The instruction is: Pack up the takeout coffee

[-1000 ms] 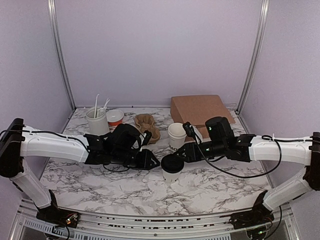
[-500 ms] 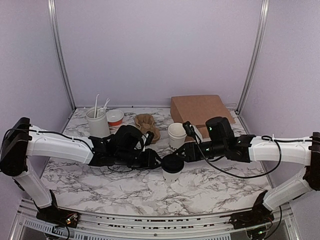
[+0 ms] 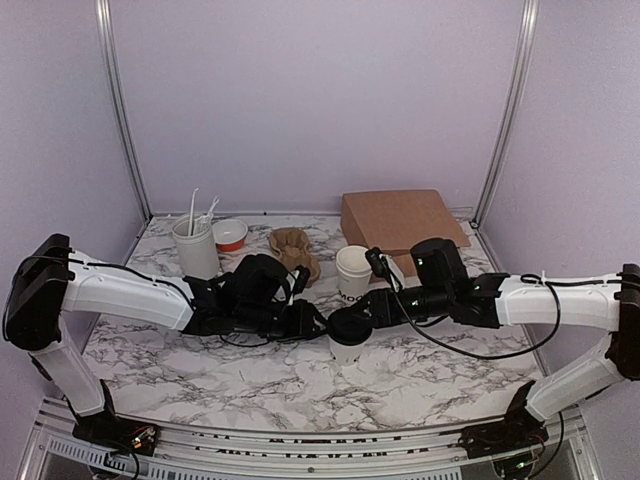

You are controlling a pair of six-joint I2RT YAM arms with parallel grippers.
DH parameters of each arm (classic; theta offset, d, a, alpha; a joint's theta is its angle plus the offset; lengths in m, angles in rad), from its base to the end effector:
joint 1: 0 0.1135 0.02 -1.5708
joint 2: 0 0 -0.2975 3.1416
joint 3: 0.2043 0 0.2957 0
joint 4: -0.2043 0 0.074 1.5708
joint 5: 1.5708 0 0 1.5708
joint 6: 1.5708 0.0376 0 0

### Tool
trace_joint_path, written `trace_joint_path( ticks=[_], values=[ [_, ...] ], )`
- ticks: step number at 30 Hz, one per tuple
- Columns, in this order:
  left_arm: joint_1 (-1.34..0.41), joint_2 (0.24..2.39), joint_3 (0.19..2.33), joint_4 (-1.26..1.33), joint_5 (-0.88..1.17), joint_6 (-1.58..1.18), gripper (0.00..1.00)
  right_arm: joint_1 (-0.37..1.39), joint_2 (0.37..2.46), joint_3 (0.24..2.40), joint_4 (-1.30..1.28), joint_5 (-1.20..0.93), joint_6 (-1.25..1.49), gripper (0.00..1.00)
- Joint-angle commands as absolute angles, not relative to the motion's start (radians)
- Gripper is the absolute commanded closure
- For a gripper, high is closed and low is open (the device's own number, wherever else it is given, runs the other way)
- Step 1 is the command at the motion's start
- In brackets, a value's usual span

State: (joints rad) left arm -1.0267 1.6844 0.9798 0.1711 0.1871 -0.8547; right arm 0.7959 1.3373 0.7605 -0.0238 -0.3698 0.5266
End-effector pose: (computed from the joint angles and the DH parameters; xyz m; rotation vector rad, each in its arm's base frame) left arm 0.2056 -0.3533 0.2108 0.3321 2.3651 -1.2317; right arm 0.2118 0.2357 0.2337 -0.5458 2.3007 1.1090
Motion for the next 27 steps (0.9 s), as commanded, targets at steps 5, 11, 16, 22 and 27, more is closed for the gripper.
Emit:
trace_joint_path(
  ticks=[5, 11, 16, 22, 27],
  values=[
    [-1.026, 1.738, 0.977, 0.173, 0.207, -0.877, 0.66, 0.806, 1.341, 0.725, 0.014, -0.37, 0.551, 0.61],
    [-1.026, 1.772, 0.99, 0.08, 0.177, -0.864, 0.66, 0.806, 1.335, 0.712, 0.017, -0.362, 0.556, 0.61],
    [-1.026, 1.798, 0.984, 0.037, 0.159, -0.851, 0.66, 0.807, 1.331, 0.701, 0.025, -0.356, 0.561, 0.61],
    [-1.026, 1.814, 0.99, 0.0, 0.132, -0.83, 0.67, 0.806, 1.327, 0.697, 0.025, -0.351, 0.565, 0.61],
    [-1.026, 1.82, 1.01, -0.034, 0.107, -0.8, 0.67, 0.807, 1.32, 0.695, 0.026, -0.35, 0.572, 0.61]
  ],
)
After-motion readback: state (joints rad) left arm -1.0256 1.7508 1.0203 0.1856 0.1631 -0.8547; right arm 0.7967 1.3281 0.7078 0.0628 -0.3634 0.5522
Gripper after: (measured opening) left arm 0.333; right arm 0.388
